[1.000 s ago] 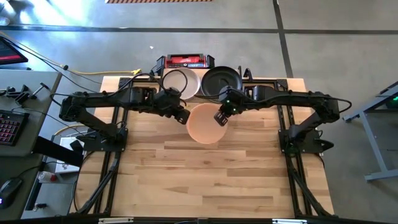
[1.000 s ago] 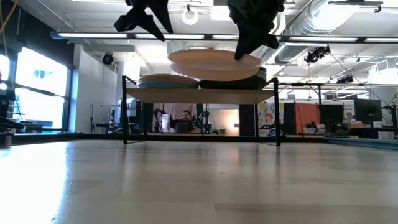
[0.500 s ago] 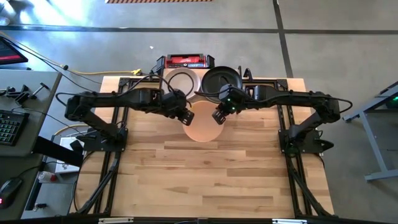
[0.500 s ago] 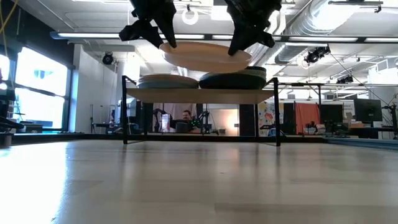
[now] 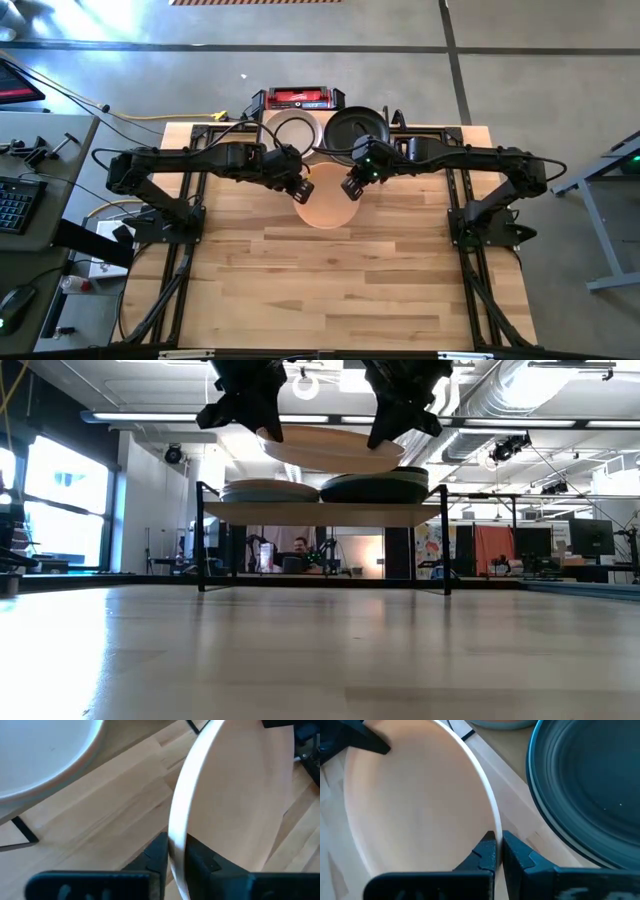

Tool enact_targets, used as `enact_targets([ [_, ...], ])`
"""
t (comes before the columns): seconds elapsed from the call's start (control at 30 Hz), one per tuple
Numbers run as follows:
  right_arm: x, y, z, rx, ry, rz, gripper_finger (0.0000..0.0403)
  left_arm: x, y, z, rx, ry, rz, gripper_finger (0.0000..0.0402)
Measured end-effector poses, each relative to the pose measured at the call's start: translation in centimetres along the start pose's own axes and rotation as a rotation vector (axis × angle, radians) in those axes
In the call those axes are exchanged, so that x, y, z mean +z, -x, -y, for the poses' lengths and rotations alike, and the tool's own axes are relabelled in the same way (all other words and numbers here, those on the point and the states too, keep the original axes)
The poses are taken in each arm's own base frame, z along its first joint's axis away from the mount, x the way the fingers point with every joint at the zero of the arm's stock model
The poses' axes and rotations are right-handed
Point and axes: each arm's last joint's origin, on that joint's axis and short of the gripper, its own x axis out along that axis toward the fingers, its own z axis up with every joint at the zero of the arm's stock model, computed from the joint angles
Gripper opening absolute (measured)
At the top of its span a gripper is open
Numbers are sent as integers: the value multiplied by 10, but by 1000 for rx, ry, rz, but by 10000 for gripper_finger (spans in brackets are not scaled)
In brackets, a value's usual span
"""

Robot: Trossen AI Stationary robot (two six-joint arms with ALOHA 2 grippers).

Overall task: Place and stack plates onto a shelf
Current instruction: Stack the light orange plate on the top of the white plate on the shelf

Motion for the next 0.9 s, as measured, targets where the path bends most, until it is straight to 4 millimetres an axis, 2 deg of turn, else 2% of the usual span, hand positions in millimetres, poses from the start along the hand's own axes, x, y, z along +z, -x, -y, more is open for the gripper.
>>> enact_targets([
  [0.2,-1,0,-1,32,-1,-19,0,-1,0,0,10,-9,2,6],
  [0.63,-1,0,-2,52,7,-30,2,2,-1,-2,6,-22,1,6],
  [0.77,-1,0,-3,63,9,-24,27,3,-1,-2,-7,-27,10,5],
  [0.9,0,1,-3,66,3,-17,76,3,-1,-1,-10,-34,9,5],
])
